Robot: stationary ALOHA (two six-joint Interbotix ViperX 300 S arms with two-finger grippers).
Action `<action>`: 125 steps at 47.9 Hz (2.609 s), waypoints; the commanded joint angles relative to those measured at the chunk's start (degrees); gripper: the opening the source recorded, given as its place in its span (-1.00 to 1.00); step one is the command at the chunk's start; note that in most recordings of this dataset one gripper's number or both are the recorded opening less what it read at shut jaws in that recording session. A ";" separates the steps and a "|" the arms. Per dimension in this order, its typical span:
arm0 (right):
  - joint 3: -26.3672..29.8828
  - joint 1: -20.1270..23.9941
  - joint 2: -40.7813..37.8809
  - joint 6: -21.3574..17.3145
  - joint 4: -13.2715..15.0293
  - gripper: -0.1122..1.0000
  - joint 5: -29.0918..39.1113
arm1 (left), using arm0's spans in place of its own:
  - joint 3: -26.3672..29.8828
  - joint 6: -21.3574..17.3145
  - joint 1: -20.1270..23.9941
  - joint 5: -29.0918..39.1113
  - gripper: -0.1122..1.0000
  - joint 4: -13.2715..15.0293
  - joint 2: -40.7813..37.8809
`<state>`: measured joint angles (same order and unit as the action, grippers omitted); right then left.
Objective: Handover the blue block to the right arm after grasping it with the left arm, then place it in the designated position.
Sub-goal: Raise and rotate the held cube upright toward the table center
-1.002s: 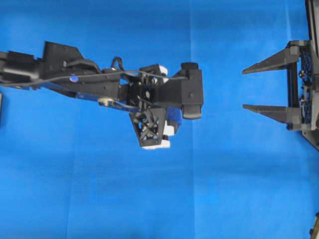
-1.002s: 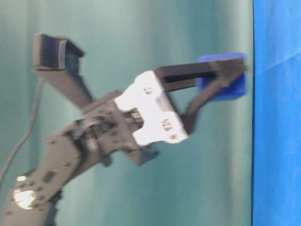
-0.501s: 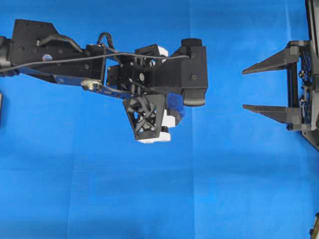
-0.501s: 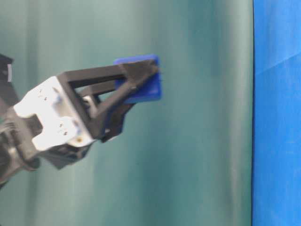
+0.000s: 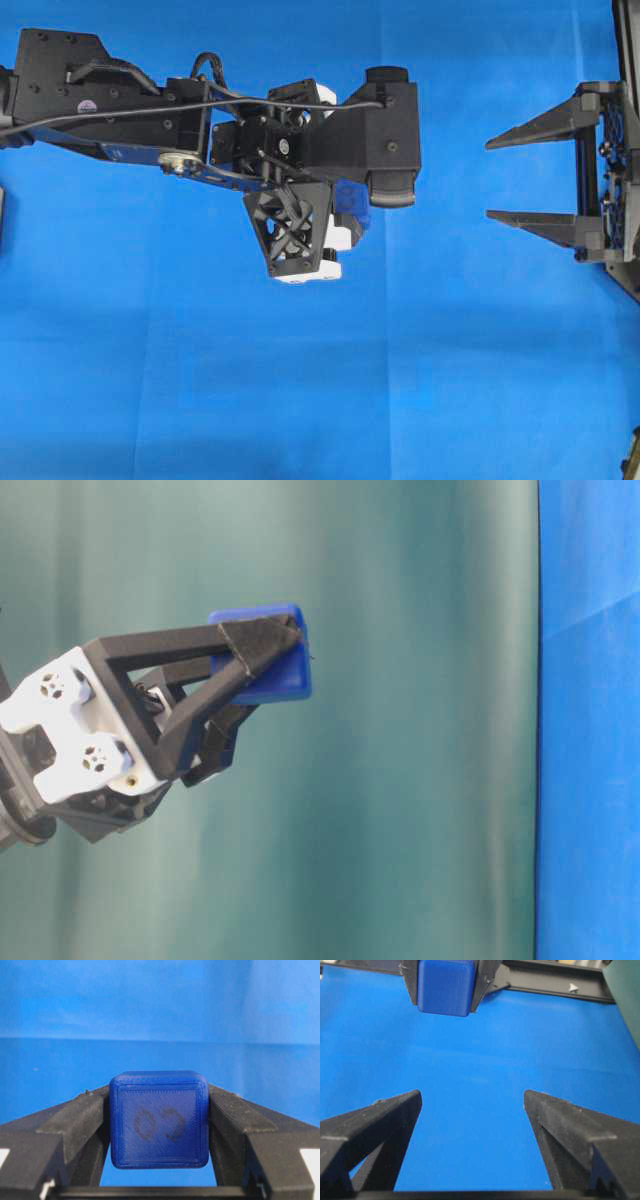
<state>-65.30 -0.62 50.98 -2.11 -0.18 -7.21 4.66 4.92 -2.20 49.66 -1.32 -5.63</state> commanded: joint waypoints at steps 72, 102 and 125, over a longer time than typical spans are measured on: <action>1.67 -0.18 -0.26 0.00 0.09 0.94 -0.18 | -2.64 0.18 0.18 -6.50 0.07 -0.18 4.39; 1.67 -0.18 -0.09 0.00 0.09 0.94 0.00 | -26.81 0.26 0.18 -43.07 0.07 -0.18 18.90; 1.85 -0.18 0.00 0.00 0.09 0.94 -0.97 | -39.99 0.00 0.18 -62.40 0.08 0.18 24.87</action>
<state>-65.30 -0.62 51.06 -2.11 -0.18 -7.38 -35.86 5.01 -2.11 -11.69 -1.23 17.93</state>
